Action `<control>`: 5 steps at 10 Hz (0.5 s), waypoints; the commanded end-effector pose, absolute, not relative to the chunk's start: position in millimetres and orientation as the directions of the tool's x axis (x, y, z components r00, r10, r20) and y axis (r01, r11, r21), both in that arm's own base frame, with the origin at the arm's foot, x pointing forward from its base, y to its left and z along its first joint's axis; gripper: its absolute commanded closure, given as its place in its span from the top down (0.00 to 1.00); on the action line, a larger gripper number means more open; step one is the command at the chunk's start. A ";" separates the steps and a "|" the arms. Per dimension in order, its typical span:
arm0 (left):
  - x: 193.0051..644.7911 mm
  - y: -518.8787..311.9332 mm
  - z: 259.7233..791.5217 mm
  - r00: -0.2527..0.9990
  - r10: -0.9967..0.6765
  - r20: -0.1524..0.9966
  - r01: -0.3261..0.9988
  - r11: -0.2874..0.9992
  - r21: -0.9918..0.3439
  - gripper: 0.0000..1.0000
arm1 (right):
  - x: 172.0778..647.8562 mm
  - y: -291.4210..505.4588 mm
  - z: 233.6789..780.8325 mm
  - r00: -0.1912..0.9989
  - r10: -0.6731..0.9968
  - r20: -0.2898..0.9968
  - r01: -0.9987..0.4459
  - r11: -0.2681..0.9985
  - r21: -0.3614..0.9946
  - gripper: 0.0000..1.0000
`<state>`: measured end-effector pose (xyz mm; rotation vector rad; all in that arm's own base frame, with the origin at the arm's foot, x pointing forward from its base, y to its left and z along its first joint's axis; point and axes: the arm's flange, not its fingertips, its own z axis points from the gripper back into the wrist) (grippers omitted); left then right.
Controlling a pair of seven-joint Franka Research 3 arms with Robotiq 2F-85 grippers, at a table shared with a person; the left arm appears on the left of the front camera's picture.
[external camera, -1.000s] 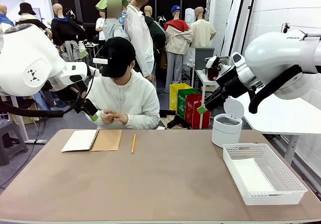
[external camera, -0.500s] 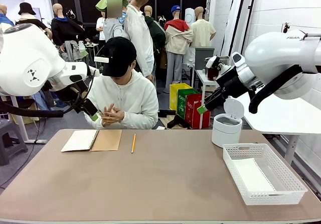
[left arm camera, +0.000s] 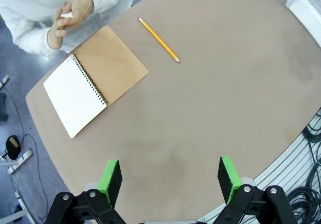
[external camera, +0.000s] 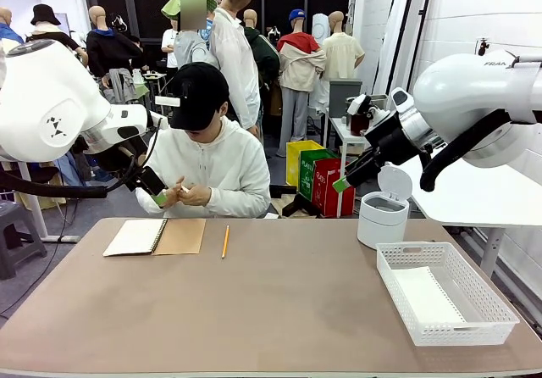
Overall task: Sort the paper based on its condition.
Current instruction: If a person hands you a paper, place it in the Organizing basket , and if it's crumpled, put it in the Trash can.
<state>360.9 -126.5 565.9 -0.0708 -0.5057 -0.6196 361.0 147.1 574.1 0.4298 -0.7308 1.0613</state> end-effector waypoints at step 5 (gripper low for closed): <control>360.7 -125.7 566.9 0.696 -0.537 0.478 0.574 0.815 0.080 1.00 | 361.0 148.0 574.5 0.291 0.632 0.719 -0.899 0.437 -0.020 1.00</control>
